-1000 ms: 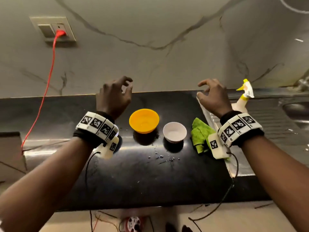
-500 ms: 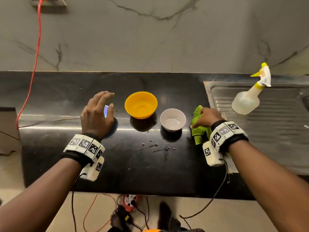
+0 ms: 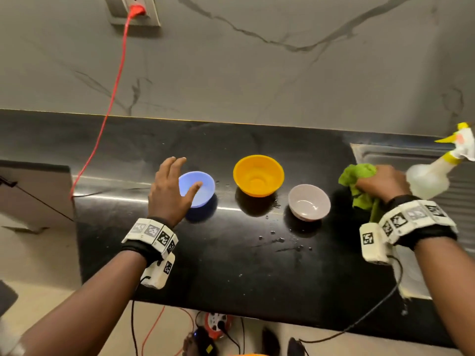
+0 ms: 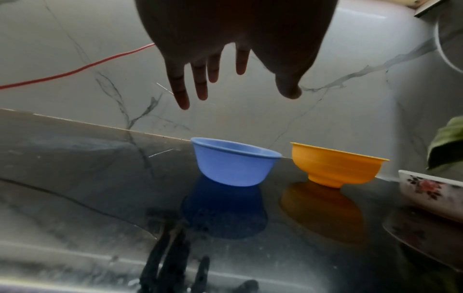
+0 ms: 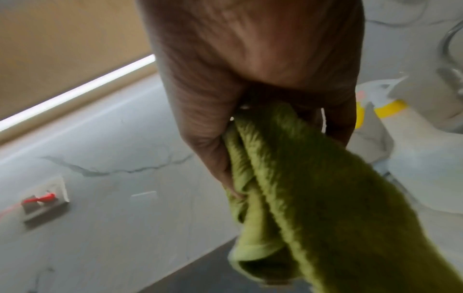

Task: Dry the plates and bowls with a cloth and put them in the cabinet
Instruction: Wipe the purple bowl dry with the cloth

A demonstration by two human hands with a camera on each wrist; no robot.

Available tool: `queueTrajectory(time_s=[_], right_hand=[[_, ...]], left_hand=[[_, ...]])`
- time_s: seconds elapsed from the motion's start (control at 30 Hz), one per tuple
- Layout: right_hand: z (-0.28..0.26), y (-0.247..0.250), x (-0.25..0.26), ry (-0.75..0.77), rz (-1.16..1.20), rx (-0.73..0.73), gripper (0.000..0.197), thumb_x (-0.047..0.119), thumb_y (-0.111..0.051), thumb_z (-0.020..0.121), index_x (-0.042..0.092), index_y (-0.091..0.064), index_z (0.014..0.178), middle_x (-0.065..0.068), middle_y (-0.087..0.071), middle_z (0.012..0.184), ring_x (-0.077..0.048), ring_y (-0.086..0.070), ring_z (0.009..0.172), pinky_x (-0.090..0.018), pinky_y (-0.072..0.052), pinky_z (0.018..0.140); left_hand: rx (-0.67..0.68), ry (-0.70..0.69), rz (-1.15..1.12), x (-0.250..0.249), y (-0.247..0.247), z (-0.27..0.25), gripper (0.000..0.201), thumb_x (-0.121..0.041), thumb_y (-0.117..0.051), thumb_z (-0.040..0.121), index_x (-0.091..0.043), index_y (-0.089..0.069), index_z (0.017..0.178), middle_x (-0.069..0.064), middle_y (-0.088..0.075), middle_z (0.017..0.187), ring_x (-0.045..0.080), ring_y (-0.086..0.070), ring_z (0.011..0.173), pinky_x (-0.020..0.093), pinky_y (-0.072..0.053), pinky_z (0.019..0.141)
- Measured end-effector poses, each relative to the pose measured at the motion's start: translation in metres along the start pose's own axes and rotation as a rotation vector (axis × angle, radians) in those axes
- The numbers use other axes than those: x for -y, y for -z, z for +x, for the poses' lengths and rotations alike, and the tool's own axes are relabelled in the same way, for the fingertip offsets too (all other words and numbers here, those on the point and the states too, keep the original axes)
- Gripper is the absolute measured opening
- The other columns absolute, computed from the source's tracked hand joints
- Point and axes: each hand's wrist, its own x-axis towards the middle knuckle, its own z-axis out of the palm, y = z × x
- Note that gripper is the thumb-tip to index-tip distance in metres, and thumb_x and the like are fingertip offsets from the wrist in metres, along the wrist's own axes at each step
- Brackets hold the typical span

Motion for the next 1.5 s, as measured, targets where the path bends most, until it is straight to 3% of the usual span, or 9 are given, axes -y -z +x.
queueTrajectory(time_s=[0.13, 0.33, 0.77, 0.87, 1.03, 1.17, 1.23, 1.37, 1.5], right_hand=[[-0.013, 0.004, 0.030, 0.150, 0.062, -0.195, 0.037, 0.037, -0.082, 0.069, 0.009, -0.074, 0.093, -0.018, -0.072, 0.094, -0.035, -0.067, 0.094, -0.040, -0.052, 0.081], [-0.061, -0.037, 0.072, 0.422, 0.354, -0.119, 0.021, 0.011, -0.076, 0.073, 0.024, -0.066, 0.086, 0.002, -0.069, 0.081, -0.020, -0.066, 0.078, -0.034, -0.052, 0.073], [-0.108, -0.098, 0.090, 0.508, 0.294, -0.017, 0.038, 0.007, -0.073, 0.076, 0.022, -0.065, 0.111, 0.004, -0.066, 0.089, -0.019, -0.064, 0.086, -0.026, -0.045, 0.075], [-0.114, -0.104, 0.089, 0.522, 0.329, -0.046, 0.042, 0.010, -0.075, 0.078, 0.022, -0.063, 0.117, 0.002, -0.066, 0.093, -0.020, -0.063, 0.088, -0.024, -0.042, 0.074], [-0.129, -0.120, 0.094, 0.591, 0.384, -0.002, 0.039, 0.022, -0.079, 0.081, 0.024, -0.064, 0.117, 0.007, -0.065, 0.094, -0.012, -0.061, 0.089, -0.017, -0.041, 0.075], [-0.138, -0.134, 0.101, 0.628, 0.399, -0.027, 0.037, 0.023, -0.080, 0.080, 0.025, -0.065, 0.115, 0.012, -0.063, 0.087, -0.009, -0.060, 0.083, -0.013, -0.040, 0.069], [-0.139, -0.137, 0.103, 0.632, 0.433, -0.037, 0.037, 0.023, -0.080, 0.080, 0.024, -0.066, 0.115, 0.012, -0.064, 0.087, -0.007, -0.060, 0.082, -0.005, -0.039, 0.066], [-0.143, -0.140, 0.101, 0.670, 0.452, -0.034, 0.038, 0.021, -0.080, 0.079, 0.026, -0.067, 0.115, 0.017, -0.063, 0.088, 0.003, -0.055, 0.082, 0.002, -0.037, 0.069], [-0.144, -0.141, 0.092, 0.691, 0.463, -0.068, 0.038, 0.020, -0.081, 0.079, 0.026, -0.067, 0.114, 0.017, -0.062, 0.089, 0.000, -0.055, 0.083, 0.001, -0.037, 0.071]], left_hand=[[0.163, 0.144, -0.048, 0.017, -0.005, -0.003, 0.081, -0.044, -0.074, 0.084, -0.015, -0.036, 0.150, 0.009, -0.033, 0.154, 0.027, -0.036, 0.140, 0.046, -0.041, 0.106], [0.183, 0.379, 0.002, 0.037, -0.009, 0.003, 0.049, -0.033, -0.061, 0.095, -0.009, -0.052, 0.137, 0.017, -0.054, 0.134, 0.040, -0.054, 0.119, 0.046, -0.044, 0.098], [0.268, 0.549, 0.056, 0.031, -0.015, 0.009, 0.025, -0.020, -0.055, 0.092, -0.002, -0.058, 0.109, 0.023, -0.063, 0.111, 0.045, -0.058, 0.102, 0.042, -0.044, 0.076], [0.144, 0.502, -0.086, 0.028, -0.011, 0.009, 0.009, -0.011, -0.053, 0.091, -0.004, -0.047, 0.093, 0.019, -0.058, 0.088, 0.042, -0.056, 0.087, 0.037, -0.035, 0.068], [0.052, 0.409, -0.234, 0.020, 0.004, -0.002, 0.016, -0.013, -0.054, 0.086, -0.011, -0.040, 0.080, 0.006, -0.049, 0.071, 0.040, -0.059, 0.075, 0.052, -0.057, 0.060], [-0.039, 0.290, -0.228, -0.006, 0.022, -0.005, 0.021, -0.006, -0.058, 0.086, -0.009, -0.041, 0.074, 0.003, -0.042, 0.065, 0.029, -0.043, 0.065, 0.017, -0.034, 0.052], [-0.080, 0.210, -0.241, -0.022, 0.033, -0.006, 0.020, -0.002, -0.059, 0.083, -0.007, -0.043, 0.073, 0.004, -0.043, 0.065, 0.024, -0.040, 0.064, 0.015, -0.030, 0.052], [-0.051, 0.120, -0.335, -0.049, 0.042, -0.011, 0.011, 0.000, -0.059, 0.082, -0.006, -0.052, 0.088, 0.007, -0.055, 0.080, 0.021, -0.048, 0.073, 0.010, -0.034, 0.060], [-0.009, 0.045, -0.422, -0.071, 0.047, -0.016, 0.037, -0.012, -0.050, 0.081, -0.015, -0.061, 0.116, -0.001, -0.065, 0.101, 0.014, -0.058, 0.090, 0.020, -0.038, 0.071]])
